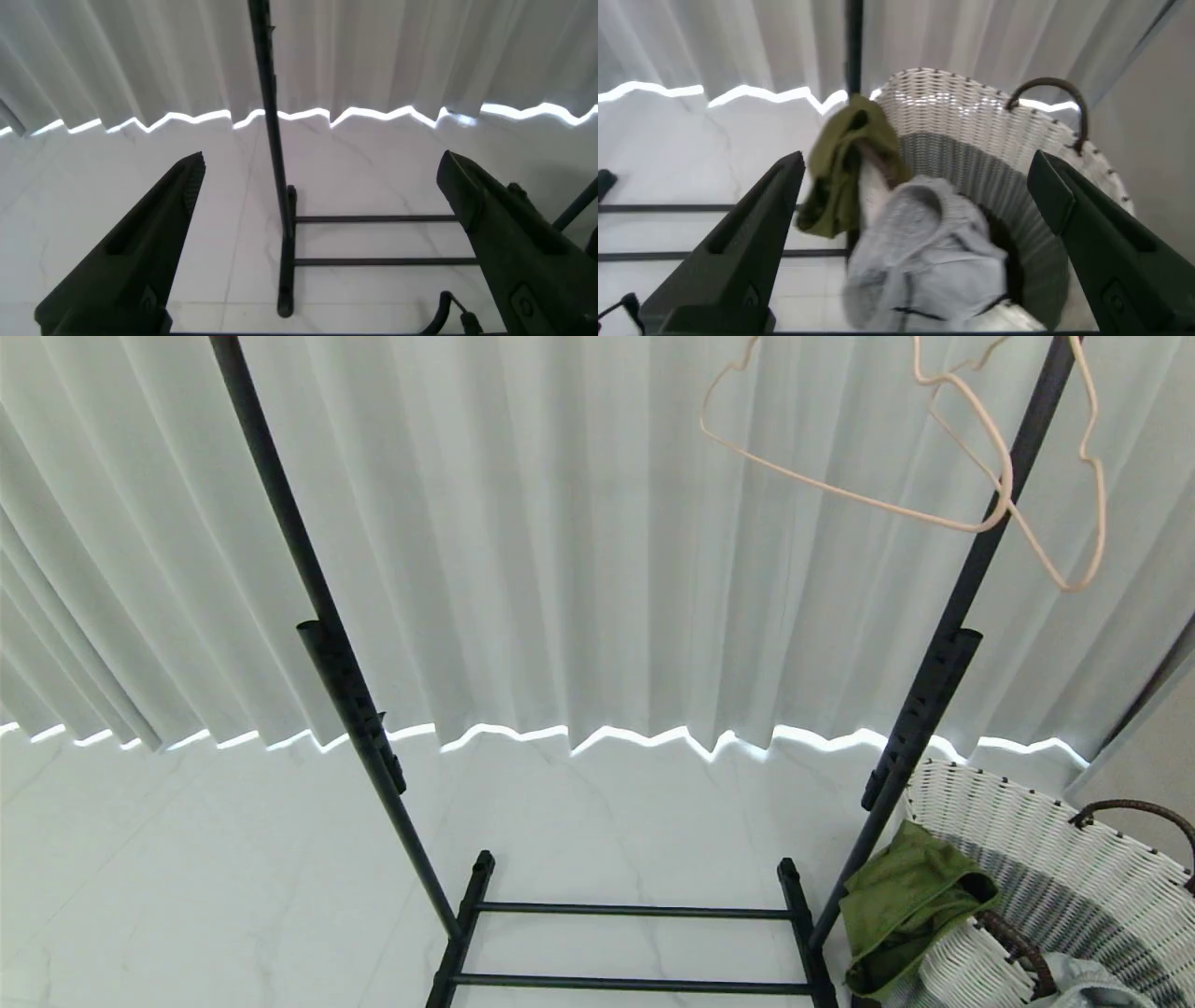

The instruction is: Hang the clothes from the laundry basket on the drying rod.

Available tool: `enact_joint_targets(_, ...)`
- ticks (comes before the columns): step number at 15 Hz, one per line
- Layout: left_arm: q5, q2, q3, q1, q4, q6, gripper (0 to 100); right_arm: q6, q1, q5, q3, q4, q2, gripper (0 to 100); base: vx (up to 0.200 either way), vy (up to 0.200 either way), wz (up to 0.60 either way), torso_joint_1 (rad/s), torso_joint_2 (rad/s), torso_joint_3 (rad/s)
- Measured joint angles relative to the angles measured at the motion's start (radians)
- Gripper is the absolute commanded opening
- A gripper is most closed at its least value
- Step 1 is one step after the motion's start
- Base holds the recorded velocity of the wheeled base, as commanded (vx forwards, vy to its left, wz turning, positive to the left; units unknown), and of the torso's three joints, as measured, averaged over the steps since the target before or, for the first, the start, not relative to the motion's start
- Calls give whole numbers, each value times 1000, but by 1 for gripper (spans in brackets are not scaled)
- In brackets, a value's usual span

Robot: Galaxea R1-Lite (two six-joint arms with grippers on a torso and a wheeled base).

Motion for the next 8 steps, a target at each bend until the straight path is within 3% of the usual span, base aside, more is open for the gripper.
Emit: enact_joint_targets(8, 1, 0, 0, 0, 0, -7, 100, -18, 0, 0, 0, 1, 0, 100, 0, 0, 0, 0, 0, 0)
